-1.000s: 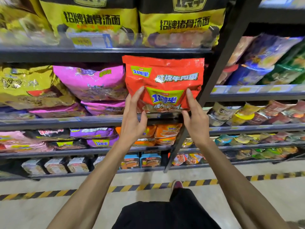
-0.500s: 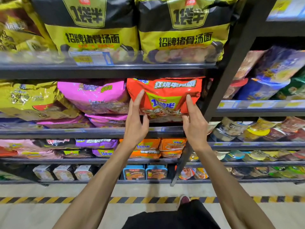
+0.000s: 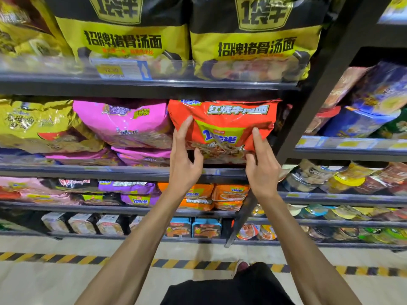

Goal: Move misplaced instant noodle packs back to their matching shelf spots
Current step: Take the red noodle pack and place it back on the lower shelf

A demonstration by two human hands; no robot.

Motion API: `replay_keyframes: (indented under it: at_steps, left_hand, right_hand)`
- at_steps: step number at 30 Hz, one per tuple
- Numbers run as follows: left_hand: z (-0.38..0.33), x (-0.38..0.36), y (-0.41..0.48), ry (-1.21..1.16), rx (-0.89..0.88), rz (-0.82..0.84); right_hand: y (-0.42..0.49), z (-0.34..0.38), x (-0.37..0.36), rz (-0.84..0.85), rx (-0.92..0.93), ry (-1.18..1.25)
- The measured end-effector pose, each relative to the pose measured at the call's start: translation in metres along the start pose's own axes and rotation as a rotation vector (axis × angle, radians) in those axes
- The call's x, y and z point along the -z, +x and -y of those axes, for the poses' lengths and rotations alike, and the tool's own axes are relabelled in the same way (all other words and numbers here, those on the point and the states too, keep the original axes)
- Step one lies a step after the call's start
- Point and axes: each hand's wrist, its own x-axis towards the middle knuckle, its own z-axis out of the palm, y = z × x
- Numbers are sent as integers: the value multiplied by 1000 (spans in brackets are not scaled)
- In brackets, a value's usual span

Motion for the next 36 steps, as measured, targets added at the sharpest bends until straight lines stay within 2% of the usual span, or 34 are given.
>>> replay_keyframes:
  at_steps: [6, 10, 12, 19, 28, 33, 36]
  left_hand:
    - [14, -9, 2, 95, -9, -7]
    - [18, -10, -3, 123, 0, 58]
    - [15, -12, 2, 111, 45, 67]
    - [17, -12, 19, 124, 158, 120]
    - [21, -17, 25, 144, 49, -23]
    - [28, -10, 35, 194, 36, 44]
    - [22, -5, 33, 219, 61, 102]
  right_hand:
    - [-2, 4, -18, -17, -137, 28]
    - [1, 9, -20, 182, -291, 42]
    - [8, 13, -18, 206, -306, 47]
    - [23, 15, -16, 169, -353, 119]
    - [29, 15, -15, 75, -373, 187]
    - [26, 18, -19, 50, -425, 197]
    - [26, 15, -17, 103, -436, 199]
